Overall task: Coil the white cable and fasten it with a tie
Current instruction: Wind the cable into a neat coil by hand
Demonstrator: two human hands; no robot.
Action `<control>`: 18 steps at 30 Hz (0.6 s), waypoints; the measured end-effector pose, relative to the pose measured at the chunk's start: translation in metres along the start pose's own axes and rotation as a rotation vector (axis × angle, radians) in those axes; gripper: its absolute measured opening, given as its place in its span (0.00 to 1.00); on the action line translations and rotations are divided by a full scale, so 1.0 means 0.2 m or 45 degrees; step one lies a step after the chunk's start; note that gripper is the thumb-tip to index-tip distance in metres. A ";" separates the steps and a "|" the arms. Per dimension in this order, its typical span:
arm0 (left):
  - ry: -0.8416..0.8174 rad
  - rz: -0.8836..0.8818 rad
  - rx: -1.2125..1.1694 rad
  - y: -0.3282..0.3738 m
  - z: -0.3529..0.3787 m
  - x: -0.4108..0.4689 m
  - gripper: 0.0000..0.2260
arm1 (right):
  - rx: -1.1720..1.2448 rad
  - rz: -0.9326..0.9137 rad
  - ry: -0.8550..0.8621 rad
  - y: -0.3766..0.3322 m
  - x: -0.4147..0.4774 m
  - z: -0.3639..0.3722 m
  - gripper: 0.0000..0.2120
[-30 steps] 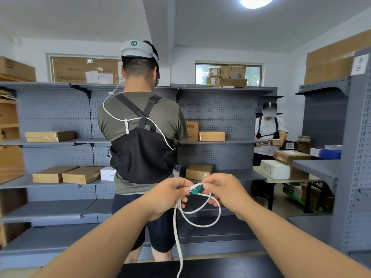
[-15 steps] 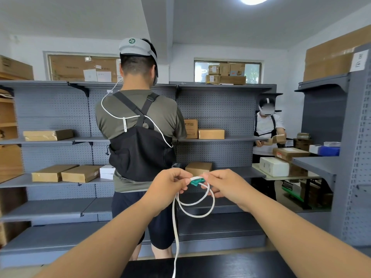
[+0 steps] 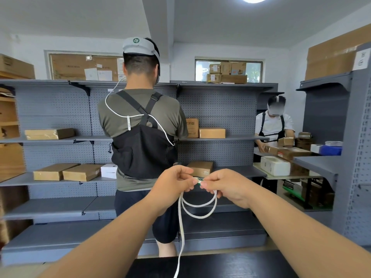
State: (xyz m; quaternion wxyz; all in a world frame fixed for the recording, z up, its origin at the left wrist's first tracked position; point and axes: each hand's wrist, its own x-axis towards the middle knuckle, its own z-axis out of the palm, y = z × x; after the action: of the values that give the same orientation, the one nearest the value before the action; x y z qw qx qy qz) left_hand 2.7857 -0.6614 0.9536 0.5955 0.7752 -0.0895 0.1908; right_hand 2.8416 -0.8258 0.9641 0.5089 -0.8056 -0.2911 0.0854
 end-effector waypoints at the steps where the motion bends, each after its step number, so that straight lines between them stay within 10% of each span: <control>1: -0.007 -0.046 -0.078 -0.01 0.00 0.00 0.11 | 0.032 -0.006 0.003 0.00 0.00 0.00 0.06; 10: -0.296 -0.302 -0.666 -0.09 -0.03 -0.06 0.09 | 0.348 0.010 0.166 0.01 0.01 -0.02 0.05; 18: 0.053 -0.109 -0.743 -0.09 0.02 -0.02 0.07 | 0.480 -0.040 0.264 -0.01 0.02 0.01 0.07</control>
State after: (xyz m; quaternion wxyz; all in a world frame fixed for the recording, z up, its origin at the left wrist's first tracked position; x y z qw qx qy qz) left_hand 2.7891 -0.6606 0.9340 0.8025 0.5701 -0.0958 0.1476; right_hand 2.8433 -0.8213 0.9649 0.6790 -0.6961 -0.2285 0.0470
